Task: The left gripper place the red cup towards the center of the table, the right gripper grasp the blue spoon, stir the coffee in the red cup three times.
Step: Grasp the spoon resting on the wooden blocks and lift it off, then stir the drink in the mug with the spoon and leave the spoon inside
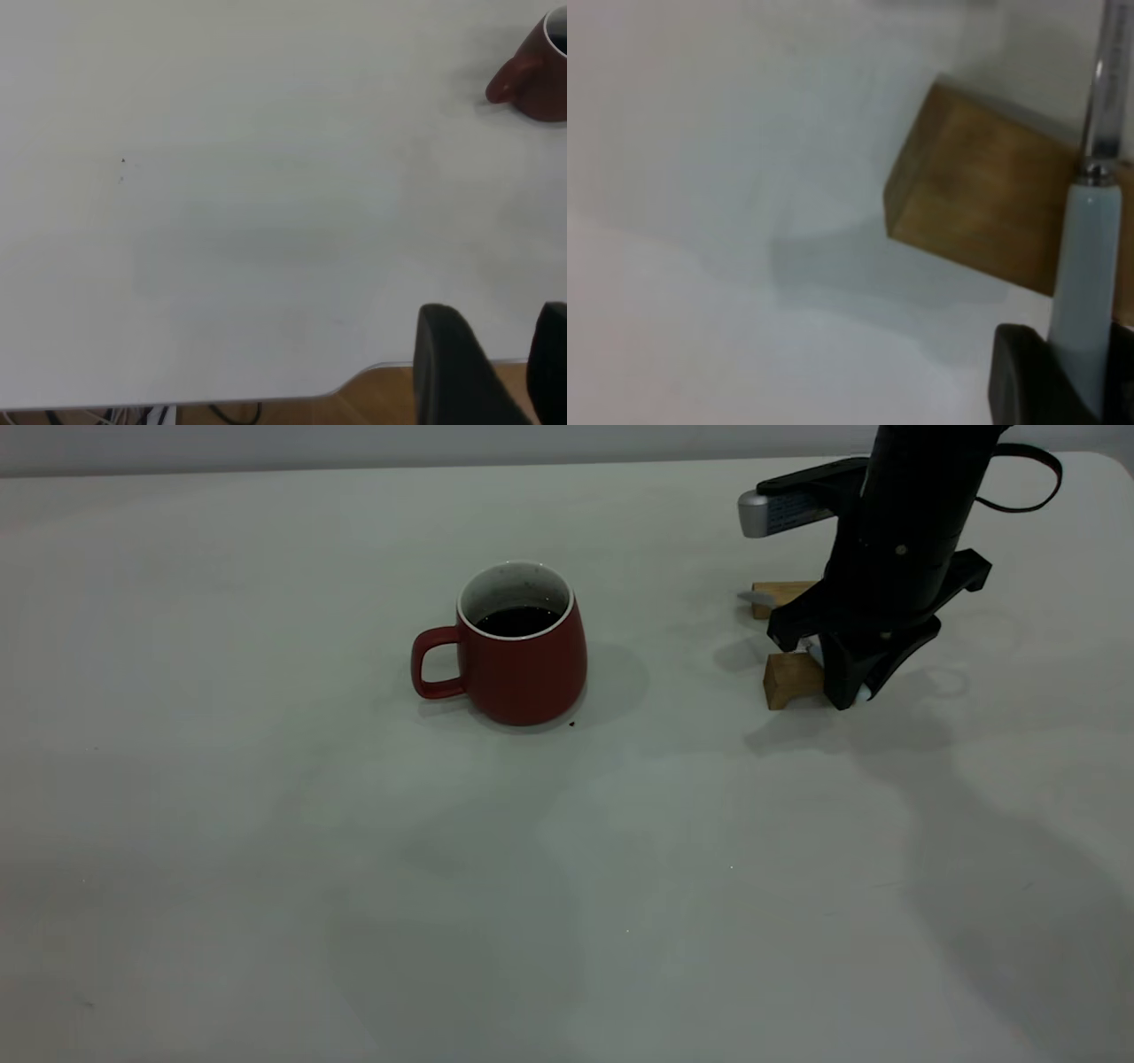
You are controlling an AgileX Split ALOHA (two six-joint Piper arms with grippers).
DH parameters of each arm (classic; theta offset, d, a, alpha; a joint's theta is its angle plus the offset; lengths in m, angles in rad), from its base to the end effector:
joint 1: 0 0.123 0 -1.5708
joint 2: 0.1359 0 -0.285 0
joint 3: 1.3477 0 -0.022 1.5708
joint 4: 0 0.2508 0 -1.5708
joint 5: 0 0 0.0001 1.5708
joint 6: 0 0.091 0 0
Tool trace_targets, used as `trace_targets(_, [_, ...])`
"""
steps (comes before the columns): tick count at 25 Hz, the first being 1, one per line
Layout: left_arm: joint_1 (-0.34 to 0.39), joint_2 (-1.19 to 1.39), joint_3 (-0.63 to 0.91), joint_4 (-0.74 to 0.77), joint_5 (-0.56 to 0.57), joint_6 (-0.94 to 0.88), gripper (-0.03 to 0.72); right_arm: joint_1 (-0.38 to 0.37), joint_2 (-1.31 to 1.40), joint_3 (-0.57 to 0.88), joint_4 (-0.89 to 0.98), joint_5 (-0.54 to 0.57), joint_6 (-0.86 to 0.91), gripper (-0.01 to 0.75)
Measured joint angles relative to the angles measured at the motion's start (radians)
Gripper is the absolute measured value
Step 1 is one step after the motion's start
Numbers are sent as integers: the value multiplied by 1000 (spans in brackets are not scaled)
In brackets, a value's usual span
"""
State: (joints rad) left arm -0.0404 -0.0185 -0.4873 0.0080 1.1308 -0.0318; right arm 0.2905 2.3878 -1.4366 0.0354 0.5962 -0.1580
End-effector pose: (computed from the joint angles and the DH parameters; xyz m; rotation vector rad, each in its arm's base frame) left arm -0.0092 0.0010 0.2681 0.0083 2.1087 -0.0336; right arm 0.4037 0.1226 0.0212 -0.6326 2.9657 0.0436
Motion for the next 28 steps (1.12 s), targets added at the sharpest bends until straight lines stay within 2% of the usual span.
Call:
trace_targets(4, [0,0,0,0,0,0,287,7,-60,-28,13,41,15,153])
trace_targets(6, [0,0,0,0,0,0,287,18,-116,-63,79,107,15,153])
trace_targets(10, [0,0,0,0,0,0,287,39,-214,-130,333,270,43,153])
trace_targets(13, [0,0,0,0,0,0,287,49,-232,-151,580,347,100,153])
trace_targets(17, [0,0,0,0,0,0,287,51,-232,-151,919,384,158,153])
trace_targets(22, [0,0,0,0,0,0,287,58,-219,-151,1209,385,233,153])
trace_targets(28, [0,0,0,0,0,0,287,109,-163,-151,1465,348,513,153])
